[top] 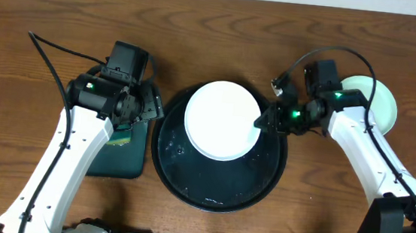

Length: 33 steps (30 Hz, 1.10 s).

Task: Clean dirty plates on tray and stack at the side
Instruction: 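Lift the white plate off the round tray with the right gripper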

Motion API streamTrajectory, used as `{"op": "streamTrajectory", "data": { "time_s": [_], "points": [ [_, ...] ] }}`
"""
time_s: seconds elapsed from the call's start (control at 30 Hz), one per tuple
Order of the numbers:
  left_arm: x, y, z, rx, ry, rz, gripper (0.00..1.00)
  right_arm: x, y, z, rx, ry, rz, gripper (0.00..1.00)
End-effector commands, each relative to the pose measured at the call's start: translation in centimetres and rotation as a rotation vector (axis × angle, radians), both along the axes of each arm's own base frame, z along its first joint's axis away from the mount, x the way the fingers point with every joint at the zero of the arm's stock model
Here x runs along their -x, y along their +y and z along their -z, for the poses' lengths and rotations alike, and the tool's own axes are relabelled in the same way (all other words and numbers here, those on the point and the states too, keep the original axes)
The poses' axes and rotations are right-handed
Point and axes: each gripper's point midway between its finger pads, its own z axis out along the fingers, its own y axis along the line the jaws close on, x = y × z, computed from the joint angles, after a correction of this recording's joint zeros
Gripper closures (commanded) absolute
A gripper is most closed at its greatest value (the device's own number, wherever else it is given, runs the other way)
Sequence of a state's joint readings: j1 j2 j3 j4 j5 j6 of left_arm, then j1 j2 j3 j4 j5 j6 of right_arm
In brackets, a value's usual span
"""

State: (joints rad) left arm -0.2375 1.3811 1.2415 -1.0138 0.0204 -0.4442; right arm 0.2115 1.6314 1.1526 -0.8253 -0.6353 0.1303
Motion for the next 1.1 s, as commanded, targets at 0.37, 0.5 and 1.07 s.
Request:
{"op": "streamTrajectory", "data": {
  "time_s": [0.37, 0.5, 1.07],
  "points": [
    [-0.1, 0.0, -0.2, -0.006, -0.006, 0.006, 0.20, 0.3, -5.2, 0.8, 0.531, -0.122, 0.095, 0.99],
    [-0.1, 0.0, -0.2, -0.006, -0.006, 0.006, 0.20, 2.5, -6.5, 1.2, 0.597, -0.010, 0.166, 0.99],
    [0.0, 0.0, 0.0, -0.014, 0.002, 0.025, 0.20, 13.2, 0.4, -2.1, 0.119, 0.384, -0.191, 0.99]
  ]
}}
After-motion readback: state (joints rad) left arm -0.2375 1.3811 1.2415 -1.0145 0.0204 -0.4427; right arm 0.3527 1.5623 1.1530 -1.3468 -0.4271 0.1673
